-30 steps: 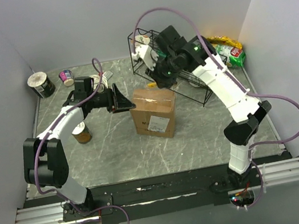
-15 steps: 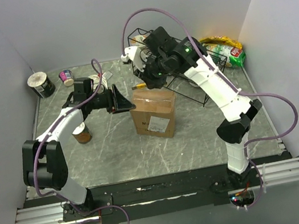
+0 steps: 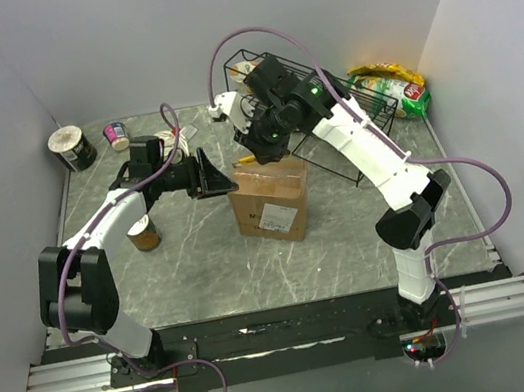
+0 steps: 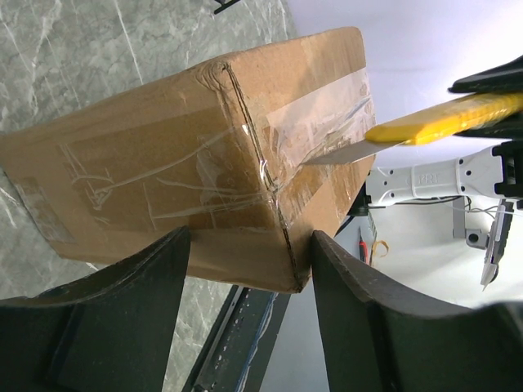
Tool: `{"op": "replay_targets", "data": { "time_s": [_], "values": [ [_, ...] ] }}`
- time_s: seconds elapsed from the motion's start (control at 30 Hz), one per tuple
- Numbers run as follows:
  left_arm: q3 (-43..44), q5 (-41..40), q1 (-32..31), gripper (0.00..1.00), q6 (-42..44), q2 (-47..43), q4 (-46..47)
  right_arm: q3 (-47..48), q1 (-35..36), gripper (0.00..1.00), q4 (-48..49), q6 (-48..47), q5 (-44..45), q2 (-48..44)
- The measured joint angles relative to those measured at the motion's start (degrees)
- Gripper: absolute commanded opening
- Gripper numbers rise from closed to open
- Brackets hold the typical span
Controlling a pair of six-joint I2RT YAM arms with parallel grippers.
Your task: Unpack the express box
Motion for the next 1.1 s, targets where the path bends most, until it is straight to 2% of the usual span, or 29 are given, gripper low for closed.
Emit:
{"op": "replay_targets", "data": {
  "time_s": [1.1],
  "values": [
    [0.0,-0.6,-0.2,0.64,0.0,-0.1,0.4,-3.7,1.6,0.0,1.0,0.4,2.2,-0.7]
  ]
}}
